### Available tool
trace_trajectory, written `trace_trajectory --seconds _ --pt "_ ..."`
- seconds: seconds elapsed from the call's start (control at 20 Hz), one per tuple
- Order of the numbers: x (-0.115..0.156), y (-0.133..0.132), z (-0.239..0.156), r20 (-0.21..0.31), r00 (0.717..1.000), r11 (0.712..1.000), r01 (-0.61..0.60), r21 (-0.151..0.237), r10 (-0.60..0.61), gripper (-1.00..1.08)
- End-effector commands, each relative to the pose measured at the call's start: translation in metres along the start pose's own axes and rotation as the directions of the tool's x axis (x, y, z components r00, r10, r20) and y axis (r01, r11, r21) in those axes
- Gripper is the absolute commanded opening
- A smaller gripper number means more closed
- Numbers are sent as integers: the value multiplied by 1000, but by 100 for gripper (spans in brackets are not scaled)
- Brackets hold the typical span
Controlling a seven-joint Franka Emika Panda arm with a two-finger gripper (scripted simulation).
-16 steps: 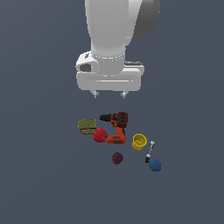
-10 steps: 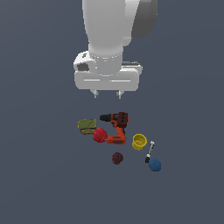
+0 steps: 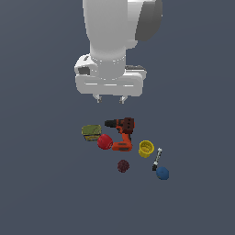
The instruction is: Pick up a designated object from a clutter of objects.
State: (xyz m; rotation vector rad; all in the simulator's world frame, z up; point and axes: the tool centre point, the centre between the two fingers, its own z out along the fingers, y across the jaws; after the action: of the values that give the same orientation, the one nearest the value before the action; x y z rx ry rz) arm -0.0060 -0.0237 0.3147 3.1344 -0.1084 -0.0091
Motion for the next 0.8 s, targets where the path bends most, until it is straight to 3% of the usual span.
trace_trajectory --seconds 0.0,0.45,0.75 --pt "0 0 3 1 1000 1000 -16 2 16 68" --pt "-2 -1 30 9 989 989 -148 16 148 68" --pt "-6 -2 60 22 955 954 -298 27 297 68"
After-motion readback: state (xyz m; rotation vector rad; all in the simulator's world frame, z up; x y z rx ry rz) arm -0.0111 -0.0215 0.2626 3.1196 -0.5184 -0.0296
